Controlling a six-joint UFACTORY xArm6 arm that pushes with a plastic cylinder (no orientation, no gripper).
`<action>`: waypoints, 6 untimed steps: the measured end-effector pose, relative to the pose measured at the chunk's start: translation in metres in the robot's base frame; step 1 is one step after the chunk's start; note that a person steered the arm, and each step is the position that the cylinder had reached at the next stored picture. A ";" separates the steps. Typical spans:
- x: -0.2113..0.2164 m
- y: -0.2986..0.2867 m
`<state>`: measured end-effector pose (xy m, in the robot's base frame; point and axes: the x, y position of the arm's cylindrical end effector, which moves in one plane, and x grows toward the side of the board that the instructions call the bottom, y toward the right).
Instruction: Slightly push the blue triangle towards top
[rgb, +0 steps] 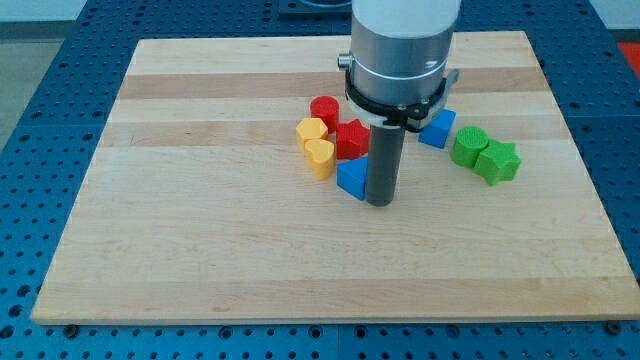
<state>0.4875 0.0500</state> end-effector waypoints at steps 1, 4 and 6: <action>-0.005 0.000; 0.029 -0.033; 0.003 -0.031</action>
